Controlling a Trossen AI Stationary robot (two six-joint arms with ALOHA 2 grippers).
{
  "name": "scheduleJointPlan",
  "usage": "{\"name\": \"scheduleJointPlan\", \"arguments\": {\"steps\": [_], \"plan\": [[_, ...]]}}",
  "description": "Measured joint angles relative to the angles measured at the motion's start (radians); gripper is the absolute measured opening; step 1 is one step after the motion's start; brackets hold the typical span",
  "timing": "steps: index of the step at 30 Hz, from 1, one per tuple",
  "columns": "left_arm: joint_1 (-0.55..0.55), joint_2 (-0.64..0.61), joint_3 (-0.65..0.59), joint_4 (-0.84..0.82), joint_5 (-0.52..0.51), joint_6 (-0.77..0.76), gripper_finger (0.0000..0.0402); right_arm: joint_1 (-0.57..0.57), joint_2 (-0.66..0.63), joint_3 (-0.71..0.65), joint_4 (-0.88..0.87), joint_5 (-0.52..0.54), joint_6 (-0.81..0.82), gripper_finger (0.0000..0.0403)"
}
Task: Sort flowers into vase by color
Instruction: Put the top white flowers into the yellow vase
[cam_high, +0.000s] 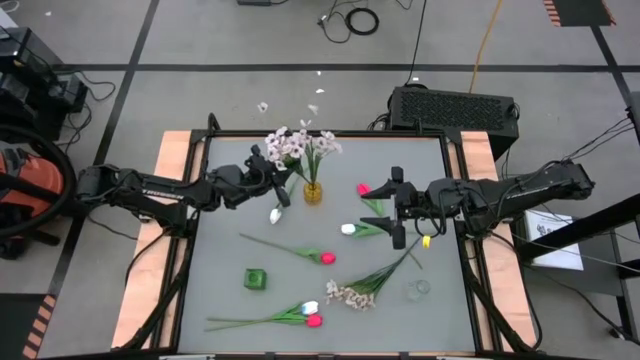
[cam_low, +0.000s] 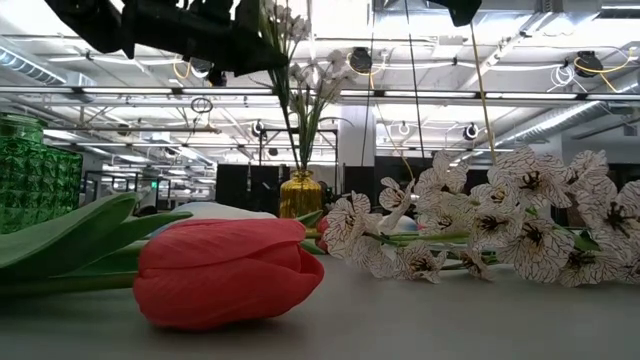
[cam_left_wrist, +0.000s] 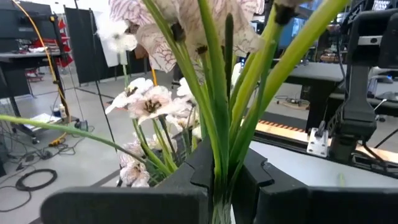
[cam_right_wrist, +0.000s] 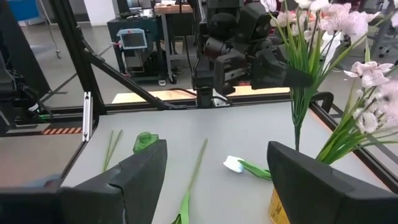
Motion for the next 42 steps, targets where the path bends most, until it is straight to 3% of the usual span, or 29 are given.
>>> {"name": "scheduleJointPlan", "arguments": {"steps": [22, 33, 37, 42], "plan": [[0.002, -0.01, 0.0, -0.061, 0.022, -0.03, 0.0033, 0.003, 0.0, 0.0, -0.002, 0.0, 0.005, 0.027], [0.006, 0.072, 0.001, -0.026, 0.022, -0.031, 0.0036, 0.003, 0.0, 0.0, -0.002, 0.0, 0.005, 0.027], [0.021, 0.09, 0.001, -0.028, 0.021, -0.055, 0.0063, 0.003, 0.0, 0.0, -0.002, 0.0, 0.008, 0.027], [0.026, 0.09, 0.001, -0.093, 0.013, -0.06, 0.0131, 0.003, 0.0, 0.0, -0.039, -0.006, 0.032, 0.027]]}}
